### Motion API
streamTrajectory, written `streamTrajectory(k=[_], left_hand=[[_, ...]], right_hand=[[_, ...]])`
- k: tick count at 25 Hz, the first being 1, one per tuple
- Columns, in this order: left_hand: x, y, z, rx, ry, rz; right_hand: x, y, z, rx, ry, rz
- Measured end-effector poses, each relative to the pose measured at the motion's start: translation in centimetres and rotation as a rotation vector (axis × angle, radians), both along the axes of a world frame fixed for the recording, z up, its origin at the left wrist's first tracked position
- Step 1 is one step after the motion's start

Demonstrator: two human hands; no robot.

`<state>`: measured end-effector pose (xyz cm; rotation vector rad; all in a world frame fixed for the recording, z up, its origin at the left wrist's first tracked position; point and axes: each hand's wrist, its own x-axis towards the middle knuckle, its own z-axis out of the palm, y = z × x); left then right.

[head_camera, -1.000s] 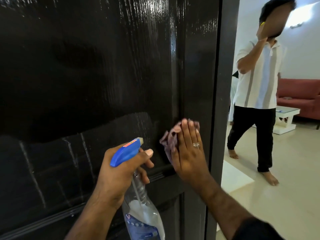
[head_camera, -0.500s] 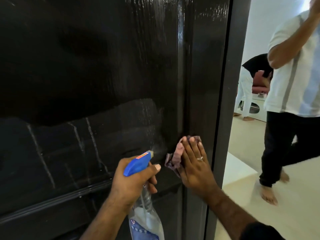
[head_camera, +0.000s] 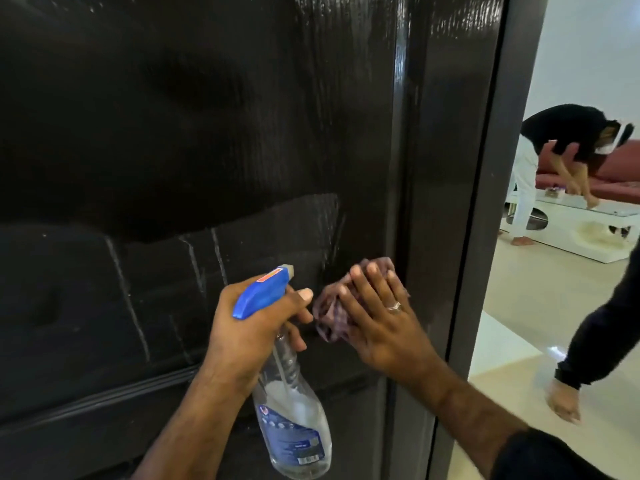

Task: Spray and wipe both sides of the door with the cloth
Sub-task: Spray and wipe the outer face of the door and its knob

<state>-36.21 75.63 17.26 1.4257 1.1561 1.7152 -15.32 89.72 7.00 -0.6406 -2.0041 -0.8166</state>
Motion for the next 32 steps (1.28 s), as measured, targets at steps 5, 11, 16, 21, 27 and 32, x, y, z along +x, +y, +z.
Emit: streamTrajectory(k=[5, 11, 16, 21, 27, 32], left_hand=[[-1.0, -0.9, 0.9, -0.006, -0.01, 0.021], [-2.8, -2.0, 1.3, 0.008, 0.015, 0.06], [-3.9, -2.9, 0.8, -0.017, -0.016, 0.065], [-4.1, -2.6, 1.7, 0.005, -0.007, 0.091], [-5.0, -3.5, 1.2, 0.01, 0.007, 0.093], [-6.0, -4.5, 1.4, -0.019, -0.015, 0.15]], right_hand=[[-1.7, 1.2, 9.5, 0.01, 0.298, -0.021], [-6.0, -1.2, 7.3, -0.013, 0.219, 0.057], [-2.2, -0.3, 2.6, 0.131, -0.088, 0.074], [-8.3, -1.4, 14.3, -0.022, 0.512, 0.009], [-5.6, -3.1, 0.9, 0.073, -0.1, 0.086], [-6.3, -1.1, 10.3, 0.057, 0.226, 0.019]])
